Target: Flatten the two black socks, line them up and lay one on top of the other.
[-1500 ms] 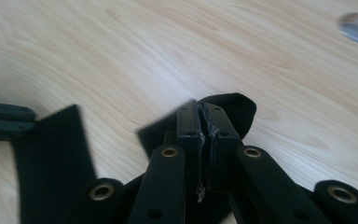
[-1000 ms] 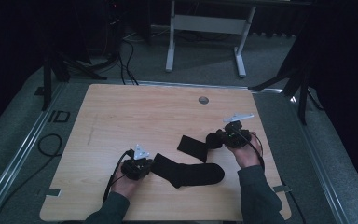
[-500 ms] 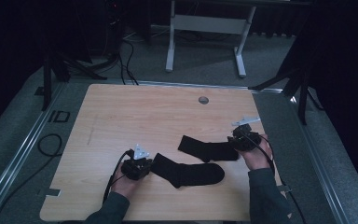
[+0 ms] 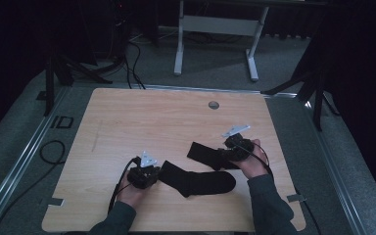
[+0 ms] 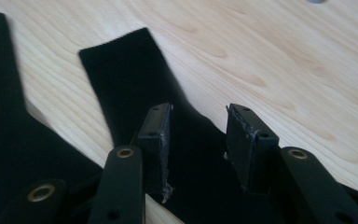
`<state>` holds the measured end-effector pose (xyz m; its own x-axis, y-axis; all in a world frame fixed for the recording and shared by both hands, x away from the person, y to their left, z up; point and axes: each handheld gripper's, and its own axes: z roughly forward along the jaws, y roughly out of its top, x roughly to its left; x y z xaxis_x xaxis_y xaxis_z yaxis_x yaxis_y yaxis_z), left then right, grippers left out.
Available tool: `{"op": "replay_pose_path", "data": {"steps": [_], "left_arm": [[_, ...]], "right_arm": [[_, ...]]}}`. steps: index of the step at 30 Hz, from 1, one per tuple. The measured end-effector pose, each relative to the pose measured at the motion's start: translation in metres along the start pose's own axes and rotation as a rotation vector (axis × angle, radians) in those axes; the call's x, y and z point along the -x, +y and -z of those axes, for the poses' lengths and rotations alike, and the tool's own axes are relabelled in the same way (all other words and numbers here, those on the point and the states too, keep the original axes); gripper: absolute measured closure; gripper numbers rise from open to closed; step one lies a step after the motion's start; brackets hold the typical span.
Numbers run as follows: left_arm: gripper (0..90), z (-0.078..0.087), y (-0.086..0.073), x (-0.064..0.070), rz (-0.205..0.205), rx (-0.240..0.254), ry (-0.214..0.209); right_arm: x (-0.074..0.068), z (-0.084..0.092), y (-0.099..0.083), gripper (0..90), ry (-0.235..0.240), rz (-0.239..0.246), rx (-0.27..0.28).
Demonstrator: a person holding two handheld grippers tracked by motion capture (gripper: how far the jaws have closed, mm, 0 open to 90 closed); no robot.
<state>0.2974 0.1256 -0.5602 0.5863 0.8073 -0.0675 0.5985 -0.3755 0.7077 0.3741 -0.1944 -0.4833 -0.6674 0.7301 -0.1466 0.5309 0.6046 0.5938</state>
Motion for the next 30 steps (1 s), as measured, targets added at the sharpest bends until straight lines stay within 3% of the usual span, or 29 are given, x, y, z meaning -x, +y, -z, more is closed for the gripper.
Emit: {"op": "replay_pose_path", "data": {"steps": [12, 24, 30], "left_arm": [[80.8, 0.000, 0.000, 0.000, 0.000, 0.000, 0.000], [80.8, 0.000, 0.000, 0.000, -0.001, 0.000, 0.002], [80.7, 0.000, 0.000, 0.000, -0.001, 0.000, 0.002]], "right_arm": [[-0.020, -0.034, 0.015, 59.5, 0.062, 0.062, 0.011], [-0.027, -0.065, 0.025, 57.3, 0.118, 0.079, -0.056], [-0.030, -0.078, 0.025, 51.8, 0.150, 0.085, -0.101]]}}
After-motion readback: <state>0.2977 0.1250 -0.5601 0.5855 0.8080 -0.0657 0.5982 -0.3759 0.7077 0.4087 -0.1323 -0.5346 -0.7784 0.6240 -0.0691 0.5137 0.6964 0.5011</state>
